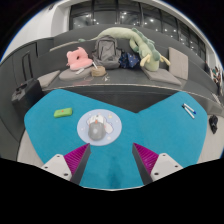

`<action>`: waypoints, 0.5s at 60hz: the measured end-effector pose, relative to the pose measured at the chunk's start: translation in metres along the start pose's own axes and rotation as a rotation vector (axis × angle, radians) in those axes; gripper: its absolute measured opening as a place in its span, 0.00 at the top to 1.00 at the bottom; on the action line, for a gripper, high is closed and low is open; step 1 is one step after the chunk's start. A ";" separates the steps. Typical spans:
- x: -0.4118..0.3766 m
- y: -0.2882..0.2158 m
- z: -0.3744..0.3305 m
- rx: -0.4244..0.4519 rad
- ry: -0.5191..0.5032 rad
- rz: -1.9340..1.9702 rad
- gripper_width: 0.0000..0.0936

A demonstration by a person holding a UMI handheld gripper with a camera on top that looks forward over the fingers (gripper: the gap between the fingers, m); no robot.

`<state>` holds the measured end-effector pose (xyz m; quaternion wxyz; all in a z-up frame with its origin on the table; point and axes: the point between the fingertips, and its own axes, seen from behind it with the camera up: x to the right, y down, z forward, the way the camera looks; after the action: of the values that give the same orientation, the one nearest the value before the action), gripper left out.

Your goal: Arrange mouse

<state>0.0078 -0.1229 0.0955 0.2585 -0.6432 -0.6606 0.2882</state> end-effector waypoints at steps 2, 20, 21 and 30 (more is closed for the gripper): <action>0.006 0.012 -0.016 -0.009 -0.002 0.001 0.09; 0.062 0.101 -0.101 -0.082 0.011 -0.019 0.09; 0.068 0.103 -0.106 -0.087 0.012 -0.019 0.09; 0.083 0.114 -0.114 -0.076 0.019 -0.029 0.09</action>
<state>0.1652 -0.0341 0.0913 0.2444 -0.6455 -0.6779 0.2530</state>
